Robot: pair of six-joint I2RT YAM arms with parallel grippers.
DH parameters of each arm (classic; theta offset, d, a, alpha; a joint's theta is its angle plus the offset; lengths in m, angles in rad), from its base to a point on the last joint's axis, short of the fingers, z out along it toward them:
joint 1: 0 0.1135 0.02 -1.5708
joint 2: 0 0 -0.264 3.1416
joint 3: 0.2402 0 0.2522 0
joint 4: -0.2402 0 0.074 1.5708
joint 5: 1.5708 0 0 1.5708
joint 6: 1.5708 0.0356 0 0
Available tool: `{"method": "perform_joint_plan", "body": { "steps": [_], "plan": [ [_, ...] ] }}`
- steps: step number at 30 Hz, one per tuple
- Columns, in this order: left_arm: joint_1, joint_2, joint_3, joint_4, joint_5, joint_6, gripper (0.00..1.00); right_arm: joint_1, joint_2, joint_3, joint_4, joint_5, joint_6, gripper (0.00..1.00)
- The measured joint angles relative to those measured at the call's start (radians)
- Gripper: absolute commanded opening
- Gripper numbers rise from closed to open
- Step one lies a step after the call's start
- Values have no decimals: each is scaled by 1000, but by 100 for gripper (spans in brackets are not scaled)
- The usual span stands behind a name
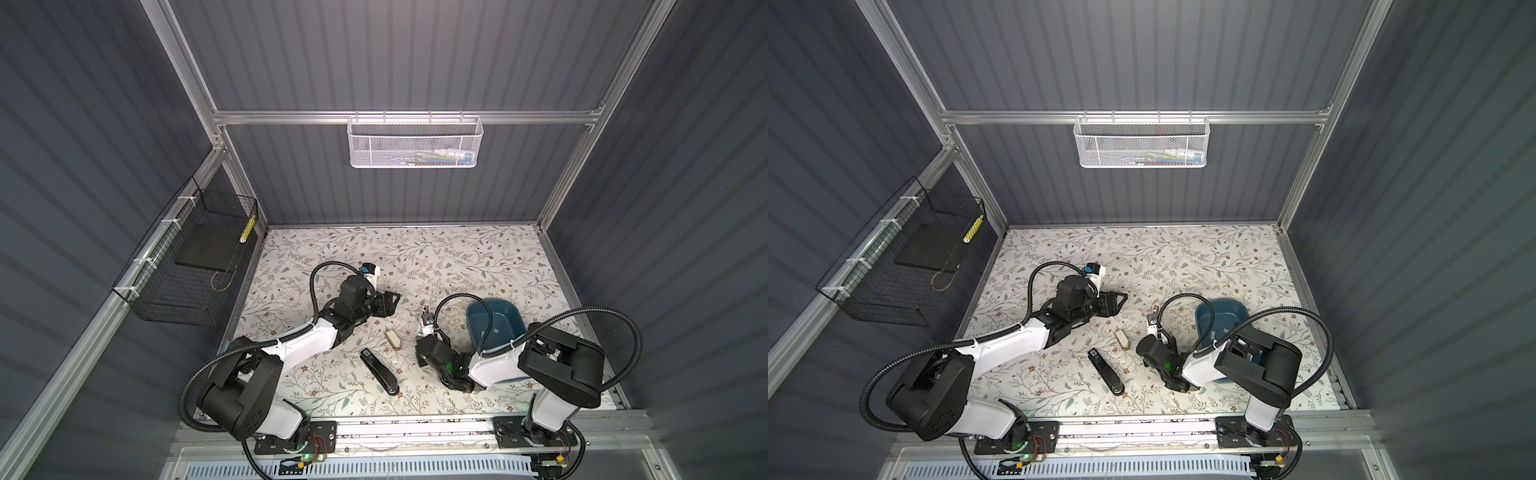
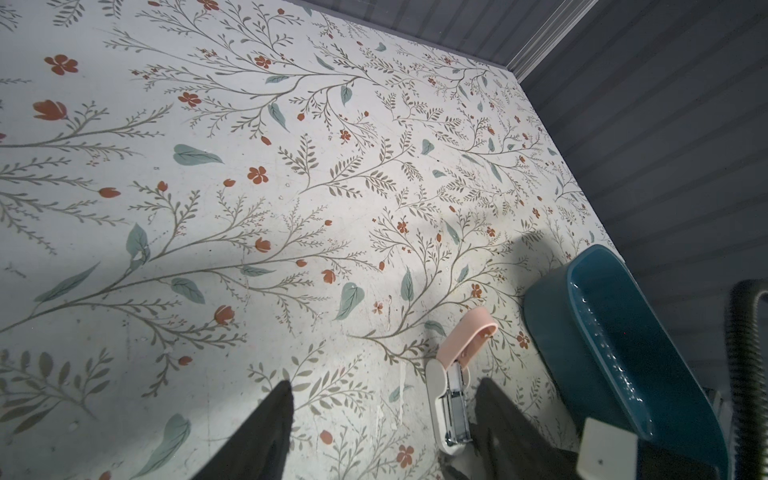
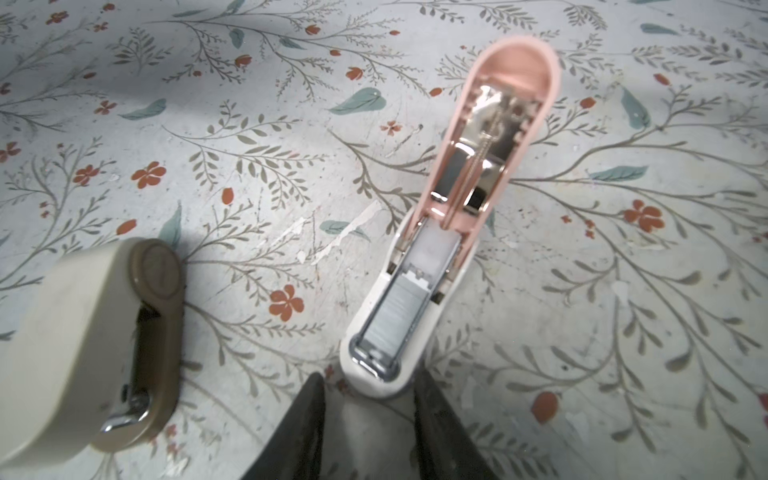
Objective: Load the staples into the stapler
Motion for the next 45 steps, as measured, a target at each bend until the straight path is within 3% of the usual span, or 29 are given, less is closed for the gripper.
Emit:
{"method": "perform_joint_plan", "body": {
  "steps": [3,15,28,39,45],
  "plan": [
    [0,1,0,5,2,0,70,2,1,-15,32,3,-10,38],
    [0,16,0,21,10,0,71,-18,0,-48,102,2,20,65],
    [0,16,-5,21,10,4,72,-25,68,69,-23,97,104,39],
    [0,20,-13,34,41,4,72,-35,65,-109,312,0,-34,24],
    [0,130,-11,104,93,-10,68,-35,71,-157,419,-72,-95,21]
  ]
}}
